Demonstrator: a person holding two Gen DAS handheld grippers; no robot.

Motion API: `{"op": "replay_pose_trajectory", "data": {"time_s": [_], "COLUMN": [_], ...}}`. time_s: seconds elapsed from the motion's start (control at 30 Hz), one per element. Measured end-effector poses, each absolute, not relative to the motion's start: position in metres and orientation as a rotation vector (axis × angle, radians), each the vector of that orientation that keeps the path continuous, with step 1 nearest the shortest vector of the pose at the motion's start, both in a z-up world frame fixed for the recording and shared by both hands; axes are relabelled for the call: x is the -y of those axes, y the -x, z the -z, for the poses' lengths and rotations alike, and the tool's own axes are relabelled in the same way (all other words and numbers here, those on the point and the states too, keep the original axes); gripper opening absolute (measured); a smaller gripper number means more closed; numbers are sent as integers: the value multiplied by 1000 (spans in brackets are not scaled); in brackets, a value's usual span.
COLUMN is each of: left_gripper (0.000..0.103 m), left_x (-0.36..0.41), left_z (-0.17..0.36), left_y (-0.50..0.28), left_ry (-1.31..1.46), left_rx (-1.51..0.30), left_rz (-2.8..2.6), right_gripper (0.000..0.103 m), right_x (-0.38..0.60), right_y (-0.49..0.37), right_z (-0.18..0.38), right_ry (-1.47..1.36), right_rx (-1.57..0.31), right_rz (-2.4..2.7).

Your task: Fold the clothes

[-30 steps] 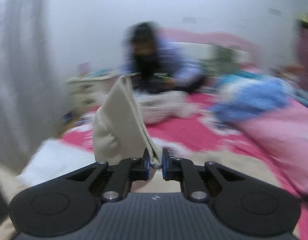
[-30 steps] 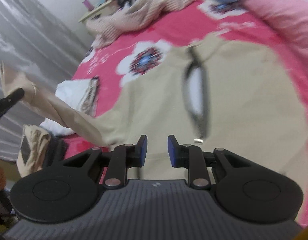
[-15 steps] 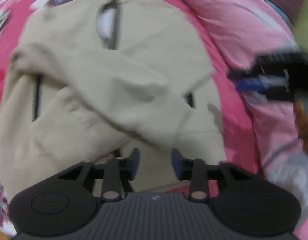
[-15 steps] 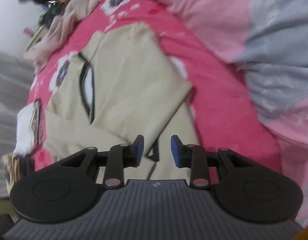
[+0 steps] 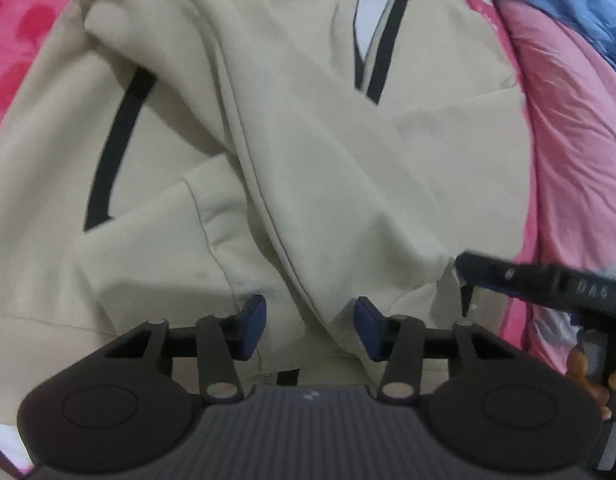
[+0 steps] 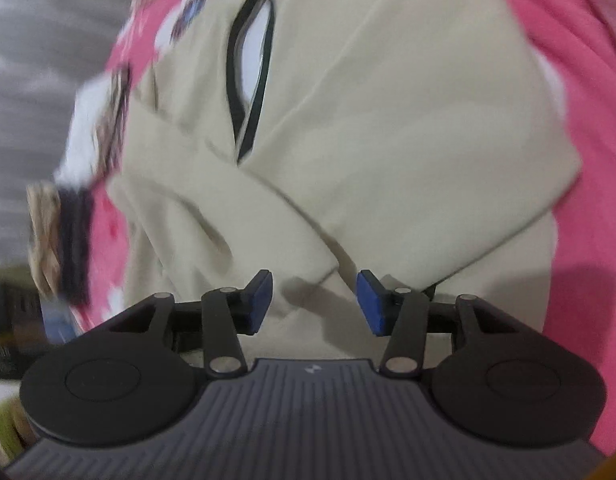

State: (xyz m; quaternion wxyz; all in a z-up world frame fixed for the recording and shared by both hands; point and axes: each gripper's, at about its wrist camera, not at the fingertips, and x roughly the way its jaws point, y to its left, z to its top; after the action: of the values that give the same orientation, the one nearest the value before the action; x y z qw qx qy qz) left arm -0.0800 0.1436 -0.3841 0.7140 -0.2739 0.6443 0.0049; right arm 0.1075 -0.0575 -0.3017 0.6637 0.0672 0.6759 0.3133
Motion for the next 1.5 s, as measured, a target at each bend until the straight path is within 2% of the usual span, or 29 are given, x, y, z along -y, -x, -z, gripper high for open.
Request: {"op": "replay_pose_trajectory", "data": {"time_s": [0.07,0.1,0.13,0.17,0.2,0.3,0.4,0.5,0.57,0.6,0.67,0.73,0.77,0.83,0.9,1.0,1.07,1.17,1.27,1.33,1.37,1.4,1.43,1.47,1.5], "left_gripper": [41,30,18,14,7,5,5,8,17,24,26,26,27,41,44,45,45,45,38,28,26,20,9,5,5], "left_x": [-139,-136,-134,-133,-135,-140,-147,-142,-135,-134,-157,-189,-205,-239,-280,-329,-359,-386,-389,-387,-386,-385,-384,-382,-381], "left_z": [391,393,395,393,388,367,331,324,334,344,348,347,347,346,344,352,366,389,409,415,418,420,422,424,425], "left_y": [81,82,82,83,85,94,115,129,132,133,135,138,140,141,130,107,85,66,46,44,43,41,41,41,42], "left_ry": [600,597,592,598,621,703,817,858,846,827,826,844,852,869,885,952,1047,1181,1151,1117,1110,1105,1103,1100,1094], "left_rx": [-1429,-1431,-1437,-1433,-1414,-1342,-1172,-1141,-1212,-1282,-1311,-1293,-1284,-1260,-1210,-1175,-1175,-1196,-1276,-1305,-1315,-1321,-1323,-1325,-1323], "left_rz": [-22,-28,-34,-42,-53,-78,-32,39,86,96,61,14,-9,-57,-111,-147,-120,-120,-122,-113,-107,-104,-105,-106,-110], "right_gripper": [43,39,21,8,7,3,3,3,5,6,14,15,15,16,25,40,53,55,55,55,53,53,42,4,3], "right_x": [44,37,30,23,15,-1,-8,-11,-16,-18,-23,-27,-30,-41,-60,-110,-155,-230,-298,-323,-338,-350,-358,-363,-364], "right_y": [-102,-98,-94,-91,-87,-85,-85,-82,-77,-74,-71,-76,-82,-98,-114,-129,-138,-161,-166,-169,-168,-167,-165,-163,-160], "right_z": [306,307,308,310,308,268,204,159,165,177,218,258,263,250,229,205,205,217,238,254,264,275,285,292,292], "right_ry": [-32,29,91,152,204,217,242,366,522,612,807,982,977,834,642,376,295,291,355,419,481,537,584,627,661], "right_rx": [-1542,-1546,-1549,-1551,-1544,-1458,-1315,-1208,-1198,-1206,-1246,-1300,-1321,-1342,-1336,-1268,-1215,-1157,-1105,-1068,-1064,-1068,-1093,-1113,-1113], "right_rz": [-737,-751,-764,-777,-789,-825,-895,-978,-1010,-1010,-956,-834,-792,-756,-767,-862,-922,-963,-975,-963,-975,-987,-1001,-1004,-991]}}
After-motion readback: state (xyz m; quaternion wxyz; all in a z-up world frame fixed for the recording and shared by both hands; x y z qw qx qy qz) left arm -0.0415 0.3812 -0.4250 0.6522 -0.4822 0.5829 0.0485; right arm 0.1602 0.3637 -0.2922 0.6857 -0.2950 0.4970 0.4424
